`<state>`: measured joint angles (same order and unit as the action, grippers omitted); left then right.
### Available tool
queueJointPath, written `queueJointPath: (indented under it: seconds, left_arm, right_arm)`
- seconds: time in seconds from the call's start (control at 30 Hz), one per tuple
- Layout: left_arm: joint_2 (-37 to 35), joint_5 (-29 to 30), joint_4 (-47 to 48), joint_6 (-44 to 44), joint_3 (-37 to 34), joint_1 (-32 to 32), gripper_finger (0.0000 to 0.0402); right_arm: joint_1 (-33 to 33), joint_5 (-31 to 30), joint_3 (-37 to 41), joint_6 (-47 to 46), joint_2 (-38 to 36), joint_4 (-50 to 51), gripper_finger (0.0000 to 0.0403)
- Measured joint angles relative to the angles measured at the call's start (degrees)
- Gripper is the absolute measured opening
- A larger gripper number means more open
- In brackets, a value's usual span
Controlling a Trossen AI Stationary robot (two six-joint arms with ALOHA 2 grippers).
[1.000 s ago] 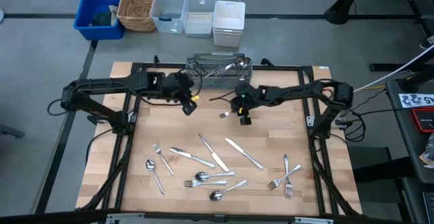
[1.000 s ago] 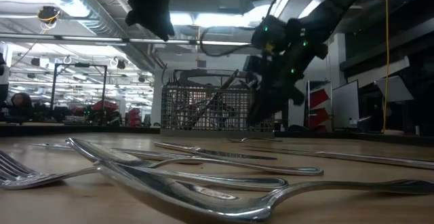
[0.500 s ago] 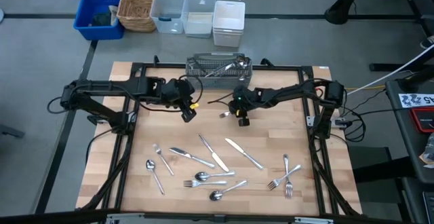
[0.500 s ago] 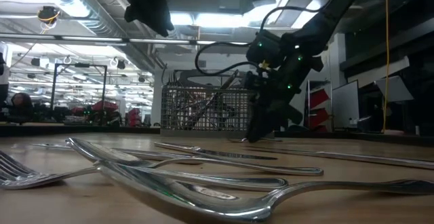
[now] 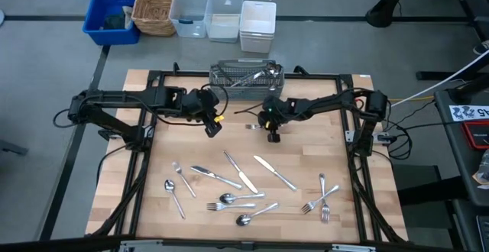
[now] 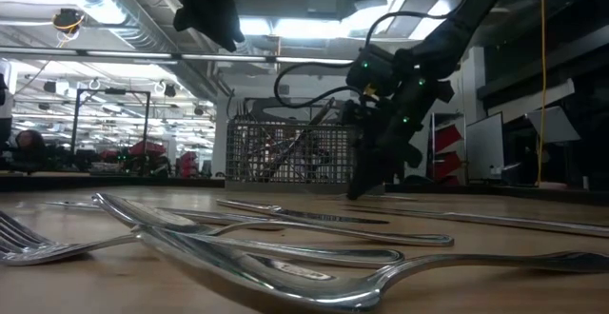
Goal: Sort silverware
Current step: Put the silver fork into the dishwasher utensil holder
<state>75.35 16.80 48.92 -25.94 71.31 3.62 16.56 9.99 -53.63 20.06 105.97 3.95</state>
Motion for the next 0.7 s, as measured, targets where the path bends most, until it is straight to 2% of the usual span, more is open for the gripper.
queueJointPath:
  seconds: [0.27, 0.47, 0.7]
  left_arm:
    - [-0.3, 0.2, 0.0, -5.7, 0.0, 0.0, 0.0131]
    - [-4.0, 0.7, 0.0, -6.4, 0.0, 0.0, 0.0131]
    - [-12.5, 7.1, 0.3, -7.1, 0.0, -1.0, 0.0131]
  right_arm:
    - [-0.1, 3.4, -3.8, -5.4, 0.5, 0.5, 0.0007]
    - [-0.1, 4.7, -9.5, -8.3, 0.4, 0.0, 0.0009]
    - [-0.1, 2.3, -18.6, -10.0, 0.4, -1.8, 0.0009]
